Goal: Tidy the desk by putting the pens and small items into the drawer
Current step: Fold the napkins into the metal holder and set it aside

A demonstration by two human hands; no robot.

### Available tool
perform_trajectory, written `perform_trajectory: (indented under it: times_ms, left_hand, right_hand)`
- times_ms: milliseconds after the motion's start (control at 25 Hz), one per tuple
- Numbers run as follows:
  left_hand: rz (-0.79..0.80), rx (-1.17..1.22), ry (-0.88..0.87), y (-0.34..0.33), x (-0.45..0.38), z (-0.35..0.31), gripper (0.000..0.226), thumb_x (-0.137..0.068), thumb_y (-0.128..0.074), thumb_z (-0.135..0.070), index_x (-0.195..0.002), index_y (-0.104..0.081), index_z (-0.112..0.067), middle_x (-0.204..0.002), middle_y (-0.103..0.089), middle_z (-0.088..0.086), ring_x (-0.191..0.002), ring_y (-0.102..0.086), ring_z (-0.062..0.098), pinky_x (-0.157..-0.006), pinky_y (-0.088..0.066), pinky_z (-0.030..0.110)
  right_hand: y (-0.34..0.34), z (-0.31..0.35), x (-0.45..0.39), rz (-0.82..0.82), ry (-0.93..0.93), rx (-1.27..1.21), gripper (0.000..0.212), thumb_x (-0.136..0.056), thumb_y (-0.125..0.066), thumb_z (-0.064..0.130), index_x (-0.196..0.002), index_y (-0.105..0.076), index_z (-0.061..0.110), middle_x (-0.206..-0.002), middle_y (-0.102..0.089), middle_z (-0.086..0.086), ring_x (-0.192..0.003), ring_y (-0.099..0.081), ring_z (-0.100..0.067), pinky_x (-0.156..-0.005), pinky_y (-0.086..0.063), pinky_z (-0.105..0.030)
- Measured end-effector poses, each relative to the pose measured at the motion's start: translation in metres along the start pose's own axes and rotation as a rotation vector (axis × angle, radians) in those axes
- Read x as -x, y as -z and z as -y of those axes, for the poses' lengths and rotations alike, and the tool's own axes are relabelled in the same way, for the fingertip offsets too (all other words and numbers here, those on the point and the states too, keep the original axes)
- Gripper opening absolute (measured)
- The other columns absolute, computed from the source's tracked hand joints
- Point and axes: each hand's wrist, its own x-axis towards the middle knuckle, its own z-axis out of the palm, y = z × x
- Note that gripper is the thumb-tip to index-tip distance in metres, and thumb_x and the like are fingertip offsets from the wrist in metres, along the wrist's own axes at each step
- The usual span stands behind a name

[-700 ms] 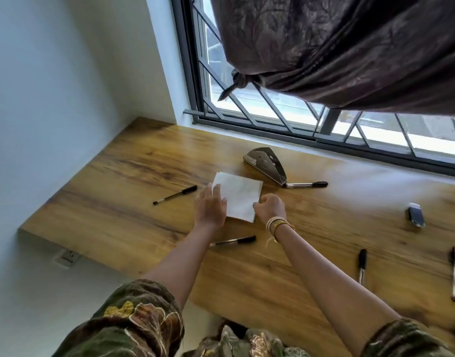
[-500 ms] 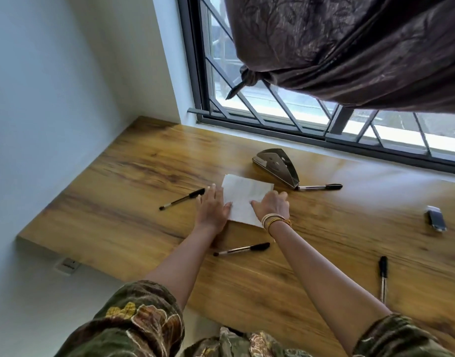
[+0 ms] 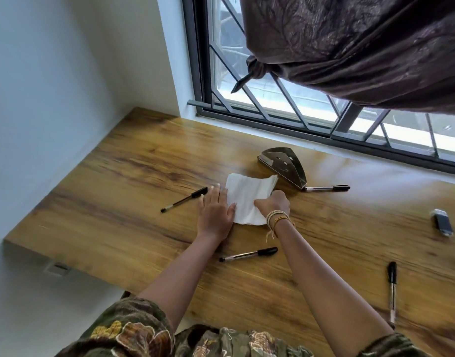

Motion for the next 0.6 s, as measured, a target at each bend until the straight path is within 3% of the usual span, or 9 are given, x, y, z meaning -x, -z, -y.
perform_trajectory:
  times_ms: [80,200,320,440,600]
  left_hand:
    - [0.014,0.01,0.008,-0.001,-0.001,0.001,0.057,-0.098,-0.036,-0.043,-0.146,-0.033,-0.013,-0.155,-0.029,0.012,-0.145,-0.021,0.028,-0.116,-0.015,0.047]
    - [-0.002,0.028,-0.005,0.0,0.002,0.001,0.057,-0.097,-0.036,-0.044,-0.146,-0.033,-0.014,-0.155,-0.032,0.01,-0.145,-0.023,0.027,-0.116,-0.015,0.048]
    - [-0.008,0.055,-0.084,0.002,0.002,0.0,0.054,-0.097,-0.039,-0.042,-0.146,-0.034,-0.02,-0.155,-0.034,0.005,-0.144,-0.026,0.025,-0.115,-0.015,0.051]
    - [0.041,0.026,-0.16,0.002,0.001,-0.001,0.048,-0.097,-0.042,-0.042,-0.143,-0.038,-0.03,-0.155,-0.034,0.0,-0.145,-0.026,0.023,-0.115,-0.011,0.056]
    - [0.022,0.034,-0.154,0.003,0.002,0.0,0.048,-0.096,-0.043,-0.045,-0.142,-0.042,-0.031,-0.155,-0.035,-0.004,-0.145,-0.026,0.02,-0.115,-0.008,0.059]
  right_hand:
    - [0.003,-0.003,-0.001,0.021,0.047,-0.028,0.02,-0.077,-0.073,0.021,-0.076,-0.055,0.011,-0.074,-0.056,-0.002,-0.075,-0.057,-0.021,-0.055,-0.041,-0.024]
    - [0.014,-0.005,-0.006,0.078,0.128,0.058,0.009,-0.079,-0.068,0.014,-0.082,-0.06,0.011,-0.082,-0.06,-0.006,-0.072,-0.056,-0.019,-0.056,-0.04,-0.023]
    - [0.032,0.001,-0.016,0.059,0.202,0.239,0.016,-0.082,-0.064,0.009,-0.097,-0.065,0.005,-0.089,-0.064,-0.01,-0.082,-0.061,-0.025,-0.067,-0.046,-0.028]
    - [0.037,0.009,-0.017,-0.07,0.342,0.37,0.024,-0.083,-0.06,0.002,-0.107,-0.065,0.001,-0.099,-0.069,-0.017,-0.094,-0.065,-0.032,-0.075,-0.051,-0.033]
    - [0.012,0.01,0.003,-0.069,0.536,0.402,0.034,-0.085,-0.061,0.007,-0.118,-0.063,0.006,-0.116,-0.063,-0.015,-0.106,-0.061,-0.029,-0.085,-0.052,-0.034]
